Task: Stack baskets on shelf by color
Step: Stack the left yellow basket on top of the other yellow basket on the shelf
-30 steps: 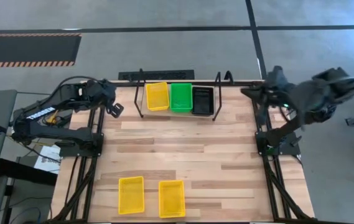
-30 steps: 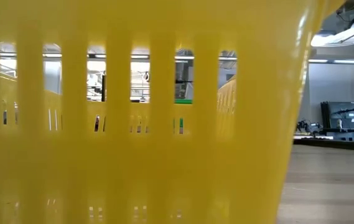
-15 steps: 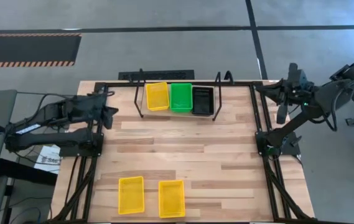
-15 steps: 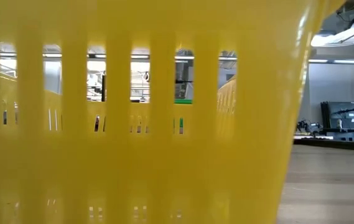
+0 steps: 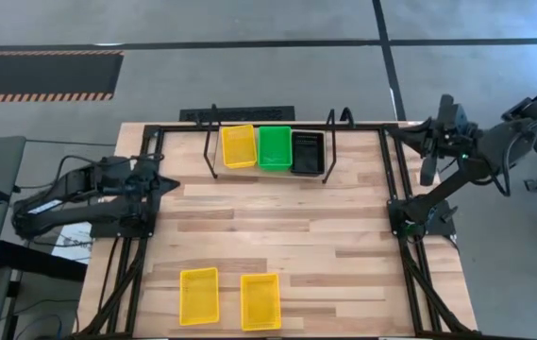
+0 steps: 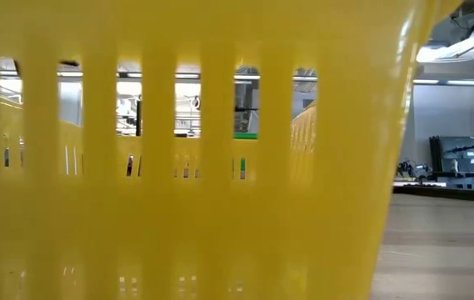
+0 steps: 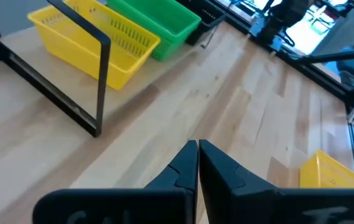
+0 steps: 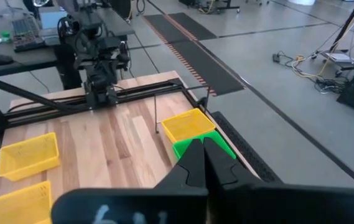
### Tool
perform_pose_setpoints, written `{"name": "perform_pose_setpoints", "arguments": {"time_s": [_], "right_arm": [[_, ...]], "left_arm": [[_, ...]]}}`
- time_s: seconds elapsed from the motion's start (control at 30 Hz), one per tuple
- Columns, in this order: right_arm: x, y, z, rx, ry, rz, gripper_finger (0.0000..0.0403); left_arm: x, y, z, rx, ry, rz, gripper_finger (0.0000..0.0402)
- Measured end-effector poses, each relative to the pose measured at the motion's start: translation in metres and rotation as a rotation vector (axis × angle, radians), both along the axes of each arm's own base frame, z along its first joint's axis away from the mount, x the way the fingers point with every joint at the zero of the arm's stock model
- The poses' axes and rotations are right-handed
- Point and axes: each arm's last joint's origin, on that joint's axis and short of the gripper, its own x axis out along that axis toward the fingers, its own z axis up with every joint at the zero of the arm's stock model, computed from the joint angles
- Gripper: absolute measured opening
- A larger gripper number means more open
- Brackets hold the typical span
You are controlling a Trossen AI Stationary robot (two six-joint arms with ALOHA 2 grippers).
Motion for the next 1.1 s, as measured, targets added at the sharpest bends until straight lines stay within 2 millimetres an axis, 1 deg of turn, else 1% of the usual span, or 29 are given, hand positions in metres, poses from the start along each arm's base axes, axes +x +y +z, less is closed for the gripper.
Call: {"name": "perform_pose_setpoints", "arguments": {"time_s": [0.17, 0.4, 0.53, 0.67, 0.87, 1.1], "right_arm": [[0.001, -0.002, 0.000, 0.002, -0.005, -0.023, 0.0000], [0.000, -0.004, 0.001, 0.002, -0.007, -0.047, 0.0000], [-0.003, -0.007, 0.001, 0.007, -0.015, -0.051, 0.0000], [-0.010, -0.011, 0.002, 0.015, -0.029, -0.050, 0.0000], [-0.011, -0.011, 0.002, -0.005, -0.021, -0.043, 0.0000], [-0.010, -0.011, 0.002, -0.030, -0.002, -0.032, 0.0000]], "left_arm": [[-0.004, -0.001, -0.015, -0.007, -0.051, 0.002, 0.0000], [-0.006, -0.002, -0.026, 0.026, -0.211, -0.001, 0.0000], [-0.006, -0.001, -0.034, 0.024, -0.233, 0.023, 0.0000], [0.000, 0.000, -0.042, 0.029, -0.276, 0.031, 0.0000], [0.013, 0.004, -0.049, 0.035, -0.399, 0.035, 0.0000], [0.020, 0.006, -0.059, 0.007, -0.447, 0.045, 0.0000]]}}
